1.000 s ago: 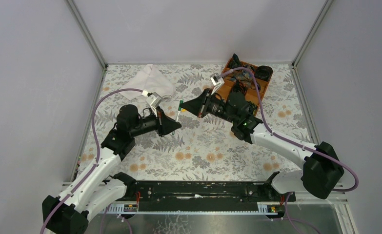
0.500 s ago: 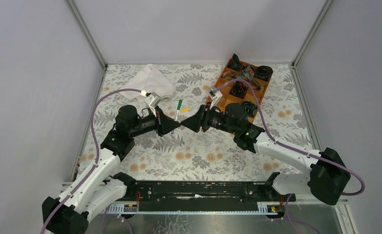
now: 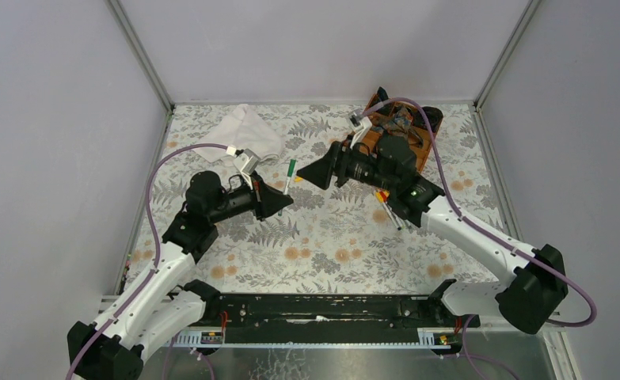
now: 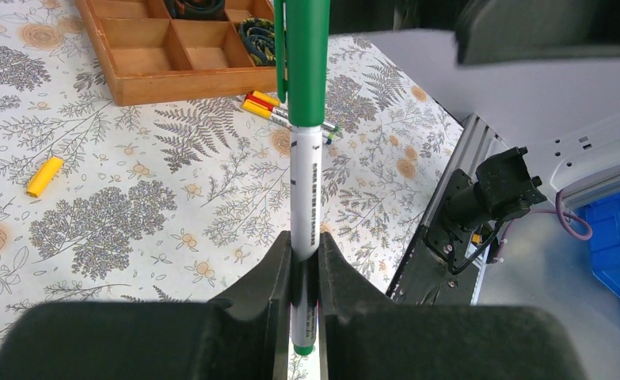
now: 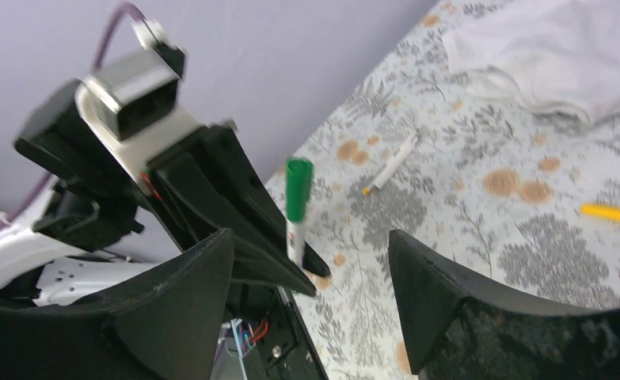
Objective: Insert the pens into the pen caps
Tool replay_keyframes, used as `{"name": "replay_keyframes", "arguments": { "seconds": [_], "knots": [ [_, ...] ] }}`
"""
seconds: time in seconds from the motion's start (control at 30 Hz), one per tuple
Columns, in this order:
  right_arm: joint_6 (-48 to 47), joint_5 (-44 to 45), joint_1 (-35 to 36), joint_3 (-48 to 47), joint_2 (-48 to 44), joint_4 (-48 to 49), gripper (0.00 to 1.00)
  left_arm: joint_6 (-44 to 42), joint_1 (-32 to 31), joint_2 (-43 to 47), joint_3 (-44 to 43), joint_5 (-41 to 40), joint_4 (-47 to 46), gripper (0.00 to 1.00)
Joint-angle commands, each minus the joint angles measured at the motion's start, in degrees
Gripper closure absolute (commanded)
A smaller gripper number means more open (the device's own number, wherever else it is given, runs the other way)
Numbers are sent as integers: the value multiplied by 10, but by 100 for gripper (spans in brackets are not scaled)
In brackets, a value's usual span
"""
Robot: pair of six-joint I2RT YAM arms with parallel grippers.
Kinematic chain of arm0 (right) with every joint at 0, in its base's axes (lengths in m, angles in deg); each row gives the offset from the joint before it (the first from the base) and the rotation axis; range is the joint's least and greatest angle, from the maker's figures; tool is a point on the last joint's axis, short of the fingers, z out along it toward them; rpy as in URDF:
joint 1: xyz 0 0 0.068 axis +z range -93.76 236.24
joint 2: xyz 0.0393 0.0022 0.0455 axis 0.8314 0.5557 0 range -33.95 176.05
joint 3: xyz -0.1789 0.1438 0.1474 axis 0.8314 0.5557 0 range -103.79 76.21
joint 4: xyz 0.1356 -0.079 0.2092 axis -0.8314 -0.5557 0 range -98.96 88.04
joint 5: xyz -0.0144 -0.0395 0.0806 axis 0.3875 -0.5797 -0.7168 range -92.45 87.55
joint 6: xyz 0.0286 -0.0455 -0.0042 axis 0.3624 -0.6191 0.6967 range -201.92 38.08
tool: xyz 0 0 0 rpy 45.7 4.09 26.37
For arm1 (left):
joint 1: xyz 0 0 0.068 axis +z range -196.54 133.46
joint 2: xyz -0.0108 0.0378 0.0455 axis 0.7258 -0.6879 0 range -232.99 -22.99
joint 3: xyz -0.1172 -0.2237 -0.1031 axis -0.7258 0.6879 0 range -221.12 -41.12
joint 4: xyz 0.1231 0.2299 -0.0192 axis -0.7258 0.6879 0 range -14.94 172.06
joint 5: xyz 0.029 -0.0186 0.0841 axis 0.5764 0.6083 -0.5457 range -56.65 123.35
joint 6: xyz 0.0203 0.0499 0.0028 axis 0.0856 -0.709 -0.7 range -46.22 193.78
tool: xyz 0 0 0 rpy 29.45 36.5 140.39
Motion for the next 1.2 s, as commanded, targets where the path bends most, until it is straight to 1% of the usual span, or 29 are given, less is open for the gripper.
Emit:
{"name": "replay_keyframes", "arguments": {
  "seconds": [0.0, 0.13, 0.23, 0.33, 0.37, 0.47, 0.57, 0.63, 0.83, 1.0, 1.17],
  "knots": [
    [-2, -36, -6, -65, 34, 31, 23, 1, 1, 9, -11, -1, -37, 100],
    [11, -52, -6, -95, 66, 51, 26, 1, 1, 9, -11, 1, -37, 100],
    [26, -72, -6, -106, 89, 72, 32, 0, 1, 10, -11, 2, -38, 100],
    [42, -94, -6, -107, 106, 95, 42, 1, 1, 9, -11, 3, -37, 100],
    [47, -101, -6, -106, 111, 103, 46, 1, 1, 9, -11, 3, -37, 100],
    [59, -115, -6, -93, 117, 122, 71, 1, 1, 8, -12, 4, -38, 100],
    [60, -122, -5, -75, 117, 133, 91, 0, 1, 9, -12, 2, -38, 100],
    [57, -129, -5, -61, 116, 137, 99, 0, 2, 9, -11, 0, -38, 100],
    [37, -150, 8, 14, 103, 134, 100, 0, 1, 11, -11, -4, -38, 100],
    [23, -153, 44, 75, 100, 129, 100, 3, 1, 10, -9, -3, -44, 100],
    [48, -145, 88, 127, 112, 168, 100, 3, 1, 11, -8, -3, -44, 100]
  ]
}}
